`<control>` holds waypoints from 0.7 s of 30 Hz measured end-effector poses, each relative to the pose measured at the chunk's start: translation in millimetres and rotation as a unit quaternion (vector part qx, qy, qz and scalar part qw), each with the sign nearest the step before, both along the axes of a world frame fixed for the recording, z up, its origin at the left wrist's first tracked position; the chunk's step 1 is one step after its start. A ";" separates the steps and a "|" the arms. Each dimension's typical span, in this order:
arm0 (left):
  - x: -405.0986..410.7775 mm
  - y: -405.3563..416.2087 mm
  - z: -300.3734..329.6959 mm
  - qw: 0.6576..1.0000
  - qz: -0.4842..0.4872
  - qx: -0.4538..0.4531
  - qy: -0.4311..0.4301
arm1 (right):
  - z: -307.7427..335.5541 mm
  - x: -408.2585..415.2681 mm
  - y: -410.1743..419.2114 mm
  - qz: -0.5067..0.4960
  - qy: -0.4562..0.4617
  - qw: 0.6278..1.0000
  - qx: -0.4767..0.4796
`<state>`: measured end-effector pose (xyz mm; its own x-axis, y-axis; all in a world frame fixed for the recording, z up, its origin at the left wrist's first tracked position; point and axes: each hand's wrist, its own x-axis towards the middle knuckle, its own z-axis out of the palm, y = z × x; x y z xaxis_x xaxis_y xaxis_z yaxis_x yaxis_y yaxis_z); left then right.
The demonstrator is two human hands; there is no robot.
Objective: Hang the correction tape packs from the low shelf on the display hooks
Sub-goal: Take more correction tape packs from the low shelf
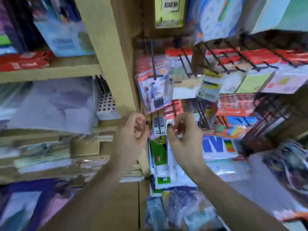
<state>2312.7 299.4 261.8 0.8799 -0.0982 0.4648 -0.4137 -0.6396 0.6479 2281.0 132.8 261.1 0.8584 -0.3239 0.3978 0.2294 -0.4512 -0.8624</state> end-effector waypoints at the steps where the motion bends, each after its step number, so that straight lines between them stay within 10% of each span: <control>1: -3.4 6.3 -26.6 0.999 0.005 0.003 0.033 | -28.5 -3.2 3.7 -0.009 0.052 0.999 -0.003; 11: -62.8 67.4 -263.9 0.897 0.081 0.051 0.431 | -291.0 -78.0 21.5 -0.072 0.535 0.841 0.035; 21: -102.9 77.3 -462.7 0.719 0.091 0.045 0.687 | -481.1 -147.3 35.0 -0.064 0.685 0.717 0.109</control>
<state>2209.7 376.6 -200.9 0.5038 0.1014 -0.8578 0.6738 -0.6675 0.3169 2133.7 167.7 -220.0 0.3527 -0.3604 -0.8635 -0.9324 -0.2130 -0.2920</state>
